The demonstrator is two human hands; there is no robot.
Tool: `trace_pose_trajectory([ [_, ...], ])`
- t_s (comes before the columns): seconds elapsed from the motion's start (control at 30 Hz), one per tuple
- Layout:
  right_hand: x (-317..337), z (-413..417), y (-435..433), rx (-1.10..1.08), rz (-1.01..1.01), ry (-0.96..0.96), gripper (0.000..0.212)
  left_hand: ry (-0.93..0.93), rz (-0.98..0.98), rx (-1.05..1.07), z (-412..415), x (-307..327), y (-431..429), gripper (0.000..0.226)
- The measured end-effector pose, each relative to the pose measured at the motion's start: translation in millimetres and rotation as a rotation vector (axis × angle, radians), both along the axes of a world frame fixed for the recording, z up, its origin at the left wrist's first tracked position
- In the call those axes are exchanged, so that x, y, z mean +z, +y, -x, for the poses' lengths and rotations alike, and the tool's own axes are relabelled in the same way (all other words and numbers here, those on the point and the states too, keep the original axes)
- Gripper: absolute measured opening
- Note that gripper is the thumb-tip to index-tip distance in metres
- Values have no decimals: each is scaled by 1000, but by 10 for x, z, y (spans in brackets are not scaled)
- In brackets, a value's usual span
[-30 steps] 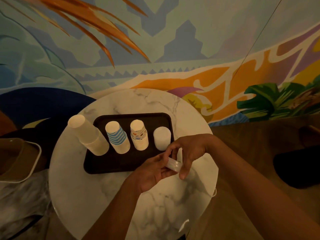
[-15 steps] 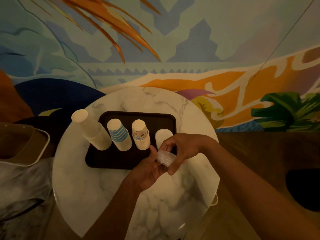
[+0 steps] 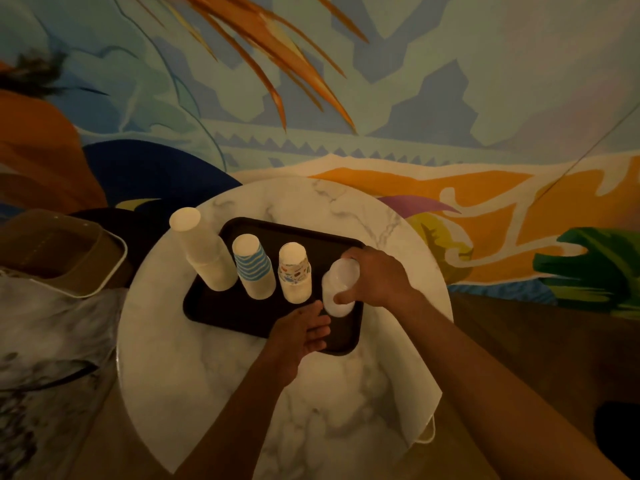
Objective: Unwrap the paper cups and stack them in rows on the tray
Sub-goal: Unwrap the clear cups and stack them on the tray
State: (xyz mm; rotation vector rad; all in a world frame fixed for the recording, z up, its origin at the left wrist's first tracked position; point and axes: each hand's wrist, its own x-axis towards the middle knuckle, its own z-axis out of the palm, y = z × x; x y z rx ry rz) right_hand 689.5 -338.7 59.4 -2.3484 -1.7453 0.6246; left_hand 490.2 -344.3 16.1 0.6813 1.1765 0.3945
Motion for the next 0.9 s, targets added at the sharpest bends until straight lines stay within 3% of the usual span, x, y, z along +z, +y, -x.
trace_pose_trajectory([
  [0.37, -145, 148, 112, 25, 51, -90, 99, 30, -13, 29, 1, -60, 42, 14],
  [0.9, -245, 216, 78, 5, 71, -68, 102, 43, 17, 38, 13, -89, 26, 28],
])
